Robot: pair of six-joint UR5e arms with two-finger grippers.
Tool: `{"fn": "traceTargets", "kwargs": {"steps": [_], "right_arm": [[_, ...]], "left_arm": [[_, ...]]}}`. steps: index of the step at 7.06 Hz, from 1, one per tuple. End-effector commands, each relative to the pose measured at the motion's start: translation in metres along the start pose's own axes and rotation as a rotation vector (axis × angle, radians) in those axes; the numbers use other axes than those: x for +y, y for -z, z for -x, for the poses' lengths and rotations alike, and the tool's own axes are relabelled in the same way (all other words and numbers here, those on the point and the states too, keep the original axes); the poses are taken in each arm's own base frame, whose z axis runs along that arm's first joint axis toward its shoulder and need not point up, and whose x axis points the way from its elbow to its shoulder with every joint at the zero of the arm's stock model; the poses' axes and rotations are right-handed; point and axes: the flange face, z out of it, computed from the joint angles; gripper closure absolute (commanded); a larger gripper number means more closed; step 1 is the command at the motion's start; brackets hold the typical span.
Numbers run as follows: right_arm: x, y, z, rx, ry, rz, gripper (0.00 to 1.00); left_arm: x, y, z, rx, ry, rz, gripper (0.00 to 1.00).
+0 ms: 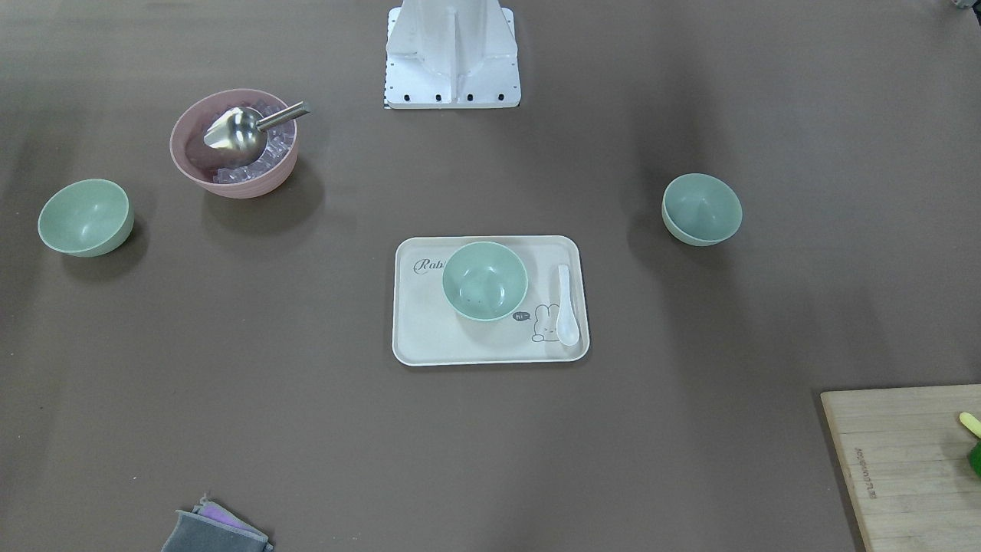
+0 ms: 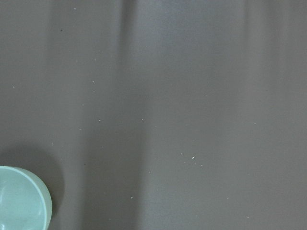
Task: Stack green bowls together
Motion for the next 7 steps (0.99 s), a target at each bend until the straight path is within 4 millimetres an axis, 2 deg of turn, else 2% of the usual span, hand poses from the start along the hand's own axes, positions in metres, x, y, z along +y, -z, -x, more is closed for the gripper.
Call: {"fn": "traceTargets", "kwargs": {"steps": [1, 3, 5, 7], "right_arm": [[0.004, -0.001, -0.001, -0.002, -0.004, 0.0, 0.0], [0.003, 0.0, 0.001, -0.007, 0.006, -0.004, 0.0], [-0.002, -0.001, 0.01, -0.031, 0.015, -0.004, 0.0], [-0.014, -0.024, 0.039, -0.041, 0.114, 0.019, 0.0]], "left_arm": [[0.012, -0.005, 0.002, 0.004, -0.013, -0.016, 0.02], [0.011, -0.006, 0.004, 0.005, 0.063, -0.014, 0.02], [0.01, -0.007, 0.0, 0.042, 0.068, -0.014, 0.03], [0.01, -0.008, -0.004, 0.089, 0.078, -0.01, 0.02]]}}
